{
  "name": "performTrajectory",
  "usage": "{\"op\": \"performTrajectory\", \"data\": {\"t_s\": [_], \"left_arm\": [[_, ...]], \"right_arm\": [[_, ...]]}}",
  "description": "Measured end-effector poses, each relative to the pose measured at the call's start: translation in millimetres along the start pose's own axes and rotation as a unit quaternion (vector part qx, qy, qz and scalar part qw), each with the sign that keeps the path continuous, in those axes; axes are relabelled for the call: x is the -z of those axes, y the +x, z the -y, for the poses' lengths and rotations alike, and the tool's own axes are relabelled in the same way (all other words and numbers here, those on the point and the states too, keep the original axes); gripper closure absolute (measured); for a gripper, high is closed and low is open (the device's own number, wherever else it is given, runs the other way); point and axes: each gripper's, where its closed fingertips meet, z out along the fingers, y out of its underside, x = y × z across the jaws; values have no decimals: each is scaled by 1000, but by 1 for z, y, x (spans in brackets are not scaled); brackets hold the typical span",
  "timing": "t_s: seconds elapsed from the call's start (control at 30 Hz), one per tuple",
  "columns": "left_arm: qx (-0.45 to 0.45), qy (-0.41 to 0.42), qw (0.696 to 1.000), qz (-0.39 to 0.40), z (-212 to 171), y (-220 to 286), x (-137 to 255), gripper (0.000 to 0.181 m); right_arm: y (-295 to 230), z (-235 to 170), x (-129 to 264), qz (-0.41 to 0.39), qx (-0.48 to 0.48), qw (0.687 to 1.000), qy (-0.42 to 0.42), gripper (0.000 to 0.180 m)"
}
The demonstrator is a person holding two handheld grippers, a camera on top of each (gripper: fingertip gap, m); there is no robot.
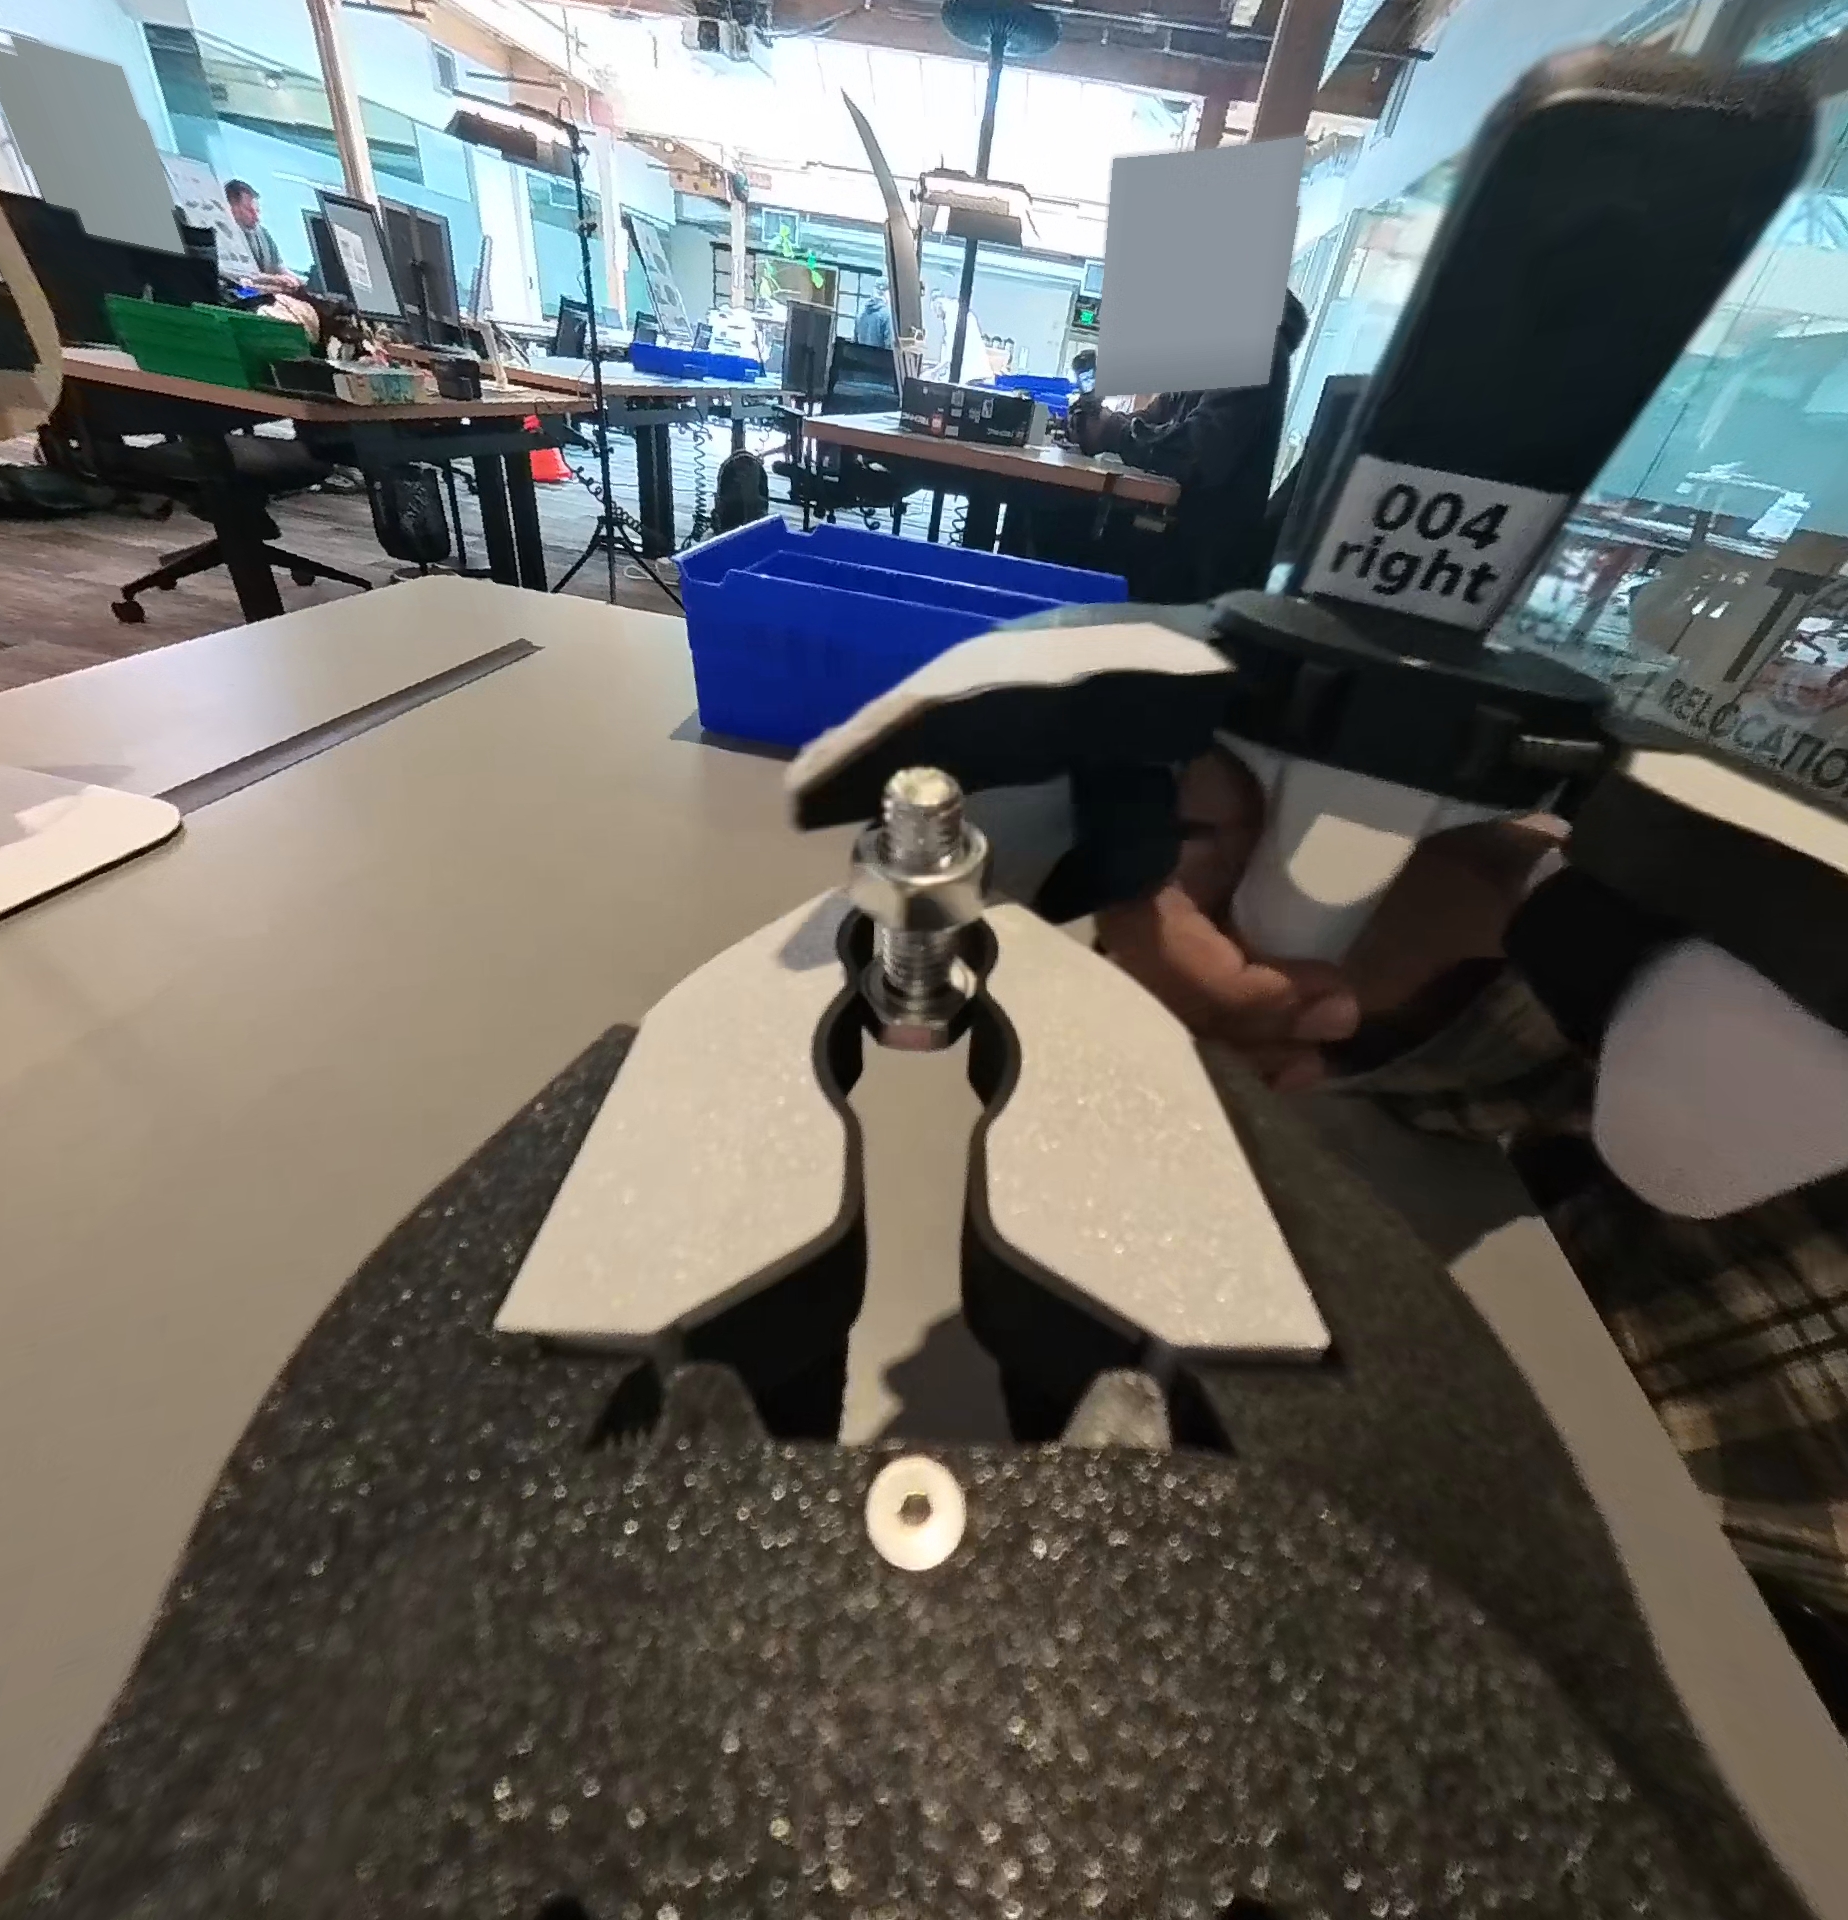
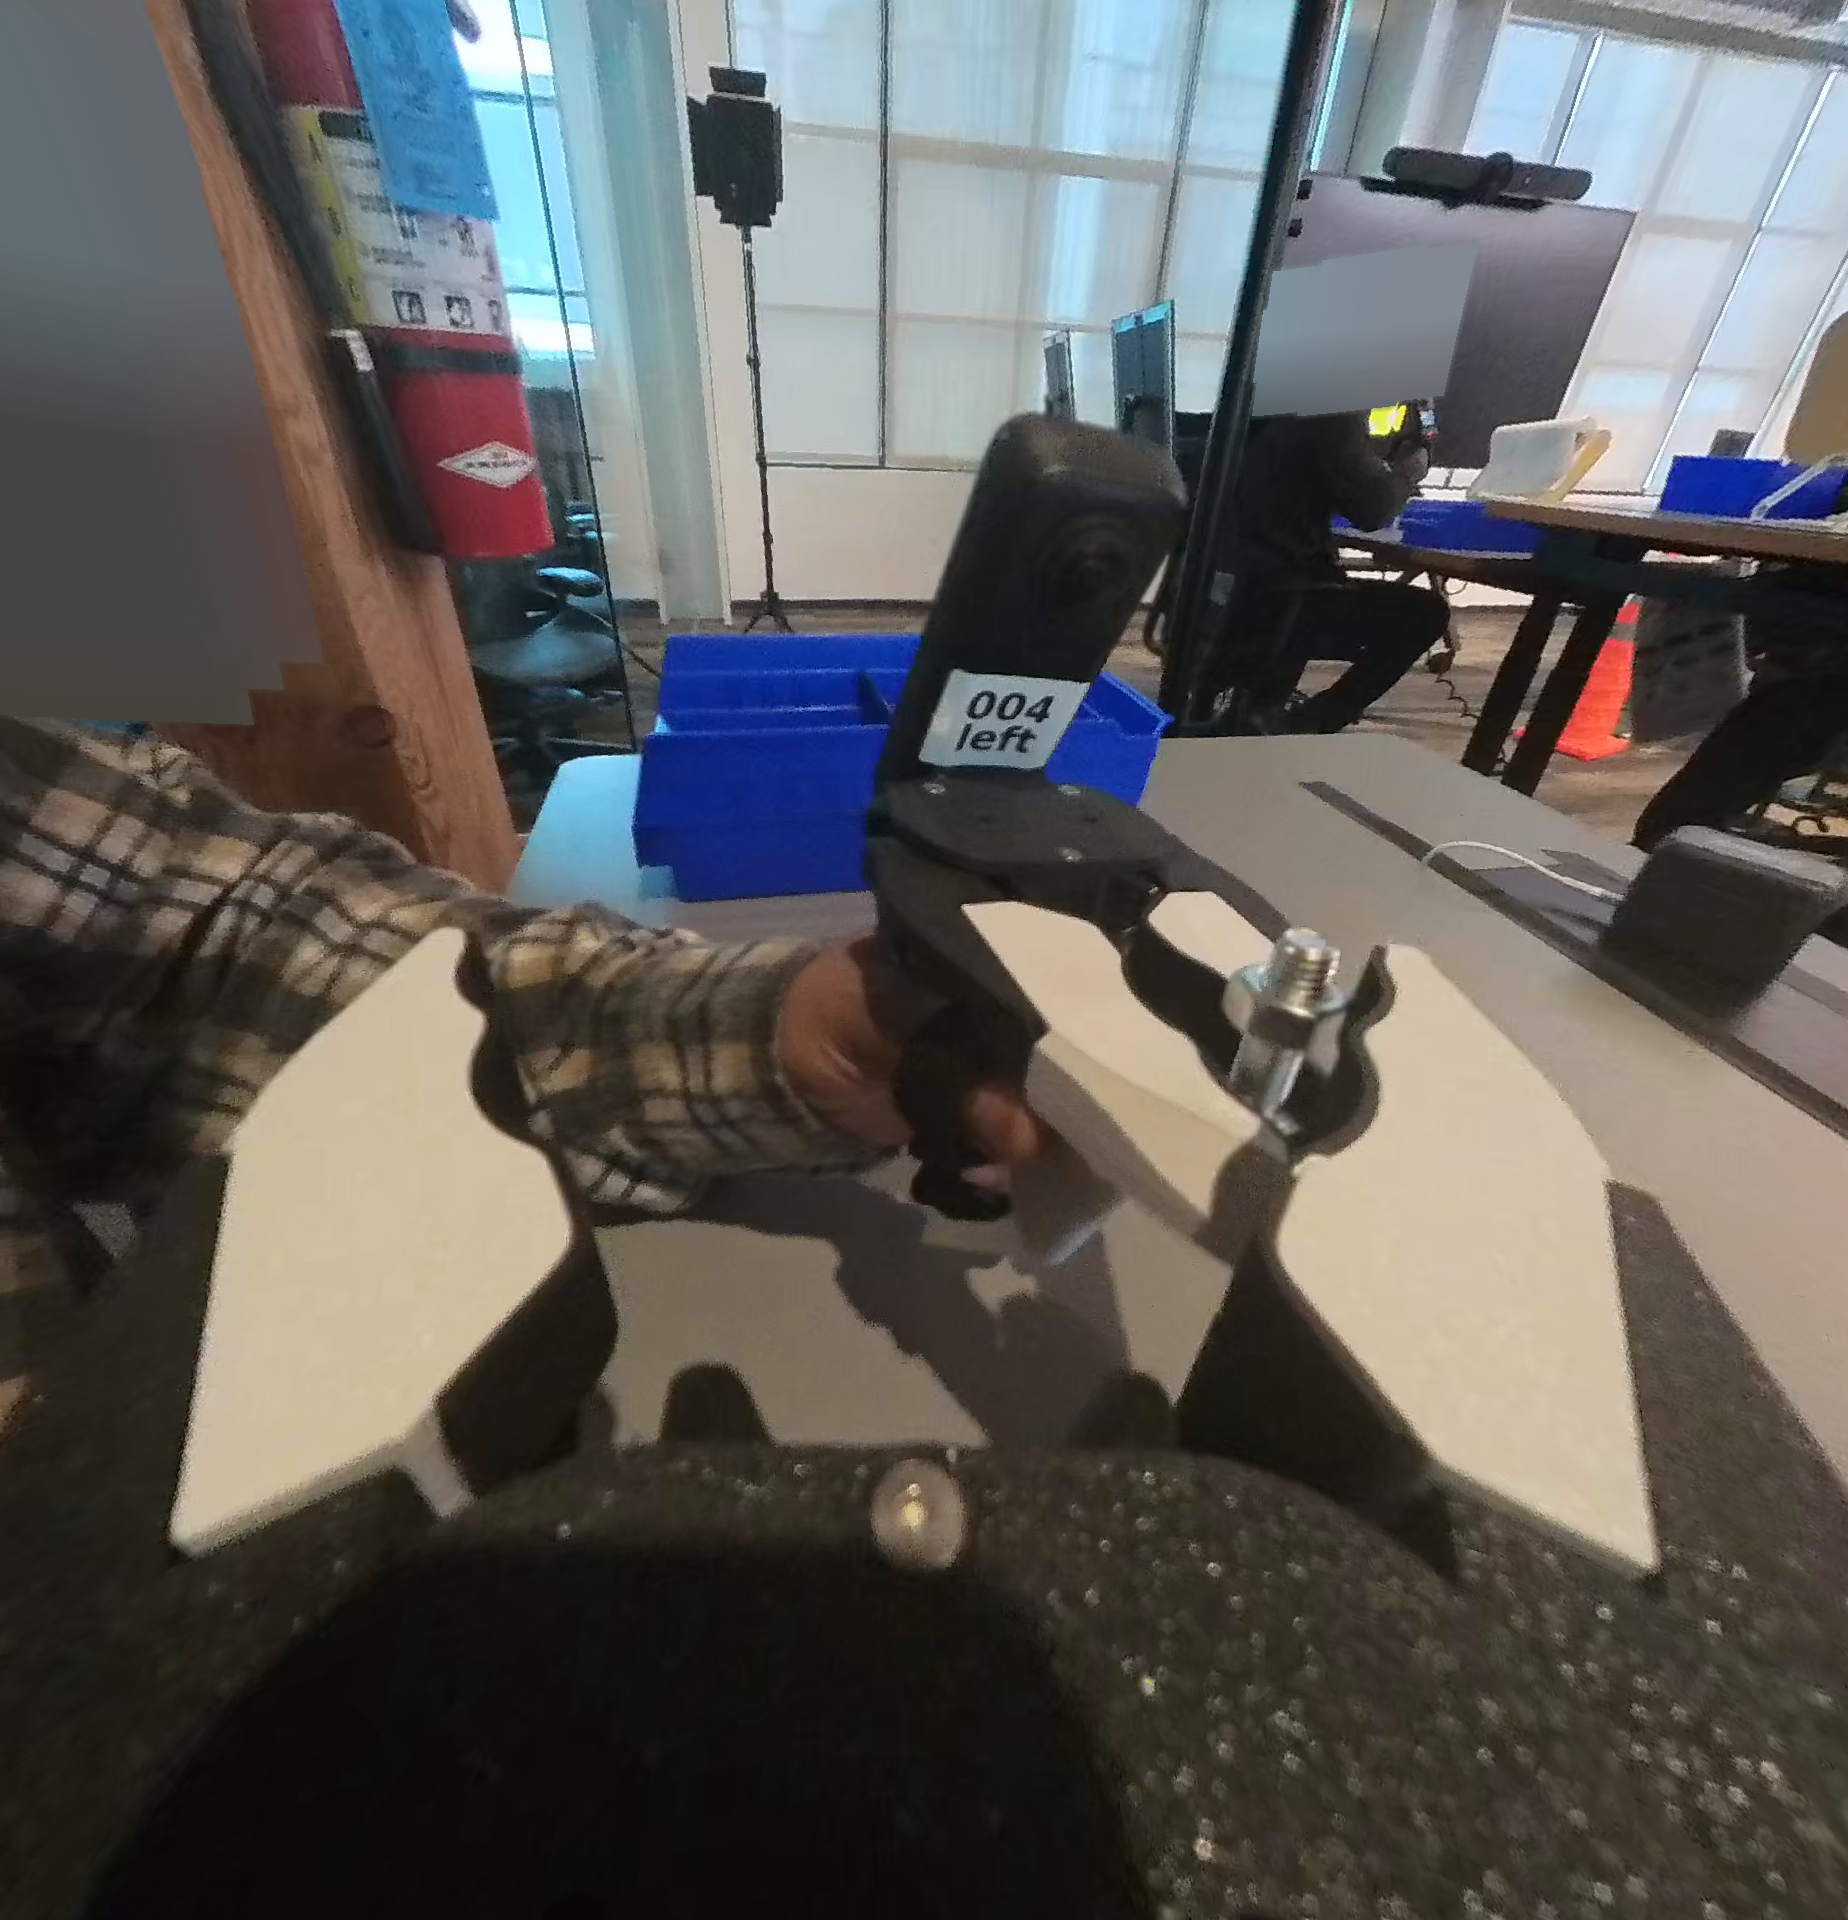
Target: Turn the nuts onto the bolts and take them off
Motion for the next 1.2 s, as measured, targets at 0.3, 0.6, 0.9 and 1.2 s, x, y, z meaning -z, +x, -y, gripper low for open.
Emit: {"op": "performTrajectory", "data": {"t_s": [0.3, 0.6, 0.9, 1.2], "left_arm": [[5, 8, 1000, -2, 2, 0, 1, 166], [6, 8, 1000, 1, 2, -3, 2, 166], [8, 8, 1000, 4, 4, -5, 4, 166], [-1, 10, 1000, -7, 5, 3, 1, 166]], "right_arm": [[9, 2, 2, -7, 1, 1000, 0, 36], [8, 4, 8, -13, 6, 1000, 2, 36], [-3, 6, 23, -13, 11, 1000, -1, 38], [12, 7, 5, 14, -6, 1000, -15, 39]]}}
